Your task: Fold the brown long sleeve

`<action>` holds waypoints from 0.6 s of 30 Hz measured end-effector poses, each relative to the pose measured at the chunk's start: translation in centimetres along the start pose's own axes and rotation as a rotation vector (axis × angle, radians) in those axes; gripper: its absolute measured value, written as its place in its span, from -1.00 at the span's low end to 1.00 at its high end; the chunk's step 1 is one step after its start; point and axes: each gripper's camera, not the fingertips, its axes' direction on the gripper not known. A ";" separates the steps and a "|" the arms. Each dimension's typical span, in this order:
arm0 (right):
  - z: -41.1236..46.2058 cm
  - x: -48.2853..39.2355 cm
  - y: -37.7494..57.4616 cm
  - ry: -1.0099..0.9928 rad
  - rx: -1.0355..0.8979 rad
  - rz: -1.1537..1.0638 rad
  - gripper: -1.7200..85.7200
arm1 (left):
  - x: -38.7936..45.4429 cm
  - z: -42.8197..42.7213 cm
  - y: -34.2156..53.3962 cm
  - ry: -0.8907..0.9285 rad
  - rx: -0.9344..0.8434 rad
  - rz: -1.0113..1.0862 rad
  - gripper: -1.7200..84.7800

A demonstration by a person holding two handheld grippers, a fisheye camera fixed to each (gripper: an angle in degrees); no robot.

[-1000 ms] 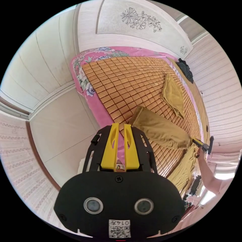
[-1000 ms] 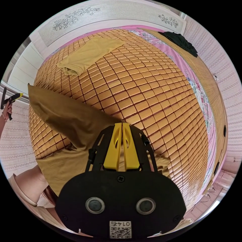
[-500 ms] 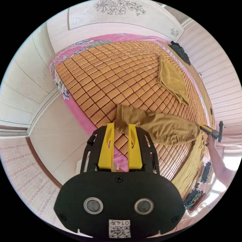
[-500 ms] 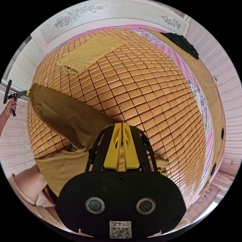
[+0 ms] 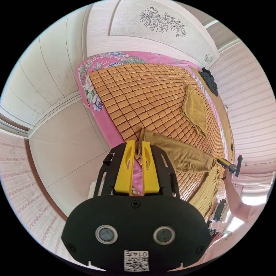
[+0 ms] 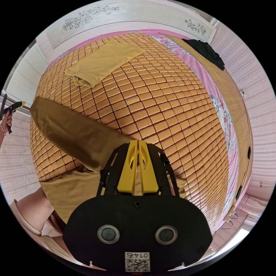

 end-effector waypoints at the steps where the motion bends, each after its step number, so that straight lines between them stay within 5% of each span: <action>1: -0.2 -0.3 -0.3 0.010 0.005 -0.011 -0.95 | 0.2 0.1 0.3 -0.007 -0.007 0.013 -0.85; 10: -1.0 -11.9 -8.7 -0.308 0.118 -0.347 -0.80 | 4.3 4.4 2.7 -0.171 -0.114 0.292 -0.78; 18: 2.2 -31.5 -17.6 -0.498 0.109 -0.723 -0.76 | 5.6 3.1 5.4 -0.196 -0.046 0.570 -0.77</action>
